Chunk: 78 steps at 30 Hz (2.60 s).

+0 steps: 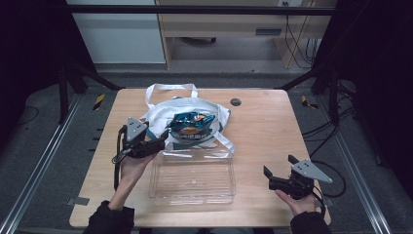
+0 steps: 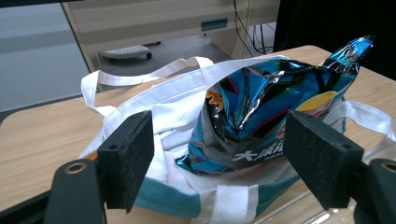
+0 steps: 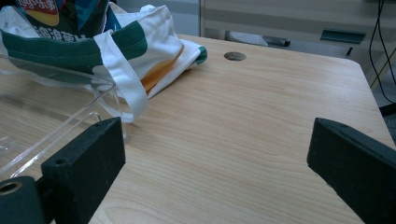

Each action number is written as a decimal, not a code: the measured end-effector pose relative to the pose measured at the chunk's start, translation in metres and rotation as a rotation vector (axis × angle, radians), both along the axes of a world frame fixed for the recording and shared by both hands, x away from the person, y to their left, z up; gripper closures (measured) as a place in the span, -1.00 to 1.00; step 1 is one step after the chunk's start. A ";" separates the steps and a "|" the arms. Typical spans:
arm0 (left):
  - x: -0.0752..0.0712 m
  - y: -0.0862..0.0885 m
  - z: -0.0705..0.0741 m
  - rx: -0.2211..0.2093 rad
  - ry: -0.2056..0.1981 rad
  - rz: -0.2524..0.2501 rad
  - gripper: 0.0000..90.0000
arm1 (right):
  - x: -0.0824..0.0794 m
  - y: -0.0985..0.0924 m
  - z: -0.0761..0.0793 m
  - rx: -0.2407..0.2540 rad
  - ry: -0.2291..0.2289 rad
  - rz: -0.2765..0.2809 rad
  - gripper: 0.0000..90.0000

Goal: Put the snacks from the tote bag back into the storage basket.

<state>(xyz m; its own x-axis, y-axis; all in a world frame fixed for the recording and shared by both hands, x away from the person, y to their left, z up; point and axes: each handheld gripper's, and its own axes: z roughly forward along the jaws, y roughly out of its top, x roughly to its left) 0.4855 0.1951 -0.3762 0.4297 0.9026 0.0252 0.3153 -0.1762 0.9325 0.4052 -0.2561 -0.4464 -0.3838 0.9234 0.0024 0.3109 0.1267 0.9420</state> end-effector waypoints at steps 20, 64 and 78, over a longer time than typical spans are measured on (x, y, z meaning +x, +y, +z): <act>0.024 -0.016 -0.007 0.022 0.029 -0.041 -0.30 | 0.002 0.001 0.000 0.000 0.004 0.004 -0.90; 0.027 -0.028 -0.013 0.012 0.051 -0.112 0.93 | 0.002 0.002 -0.001 -0.012 0.013 0.019 -0.90; 0.017 -0.030 -0.008 0.016 0.049 -0.114 0.64 | 0.002 0.001 -0.001 -0.019 0.015 0.022 -0.89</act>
<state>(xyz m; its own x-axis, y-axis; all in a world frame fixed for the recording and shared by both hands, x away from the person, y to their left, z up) 0.5021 0.1652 -0.3845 0.5303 0.8477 0.0155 0.3375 -0.2278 0.9134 0.4069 -0.2546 -0.4474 -0.4041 0.9146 -0.0097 0.3214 0.1520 0.9347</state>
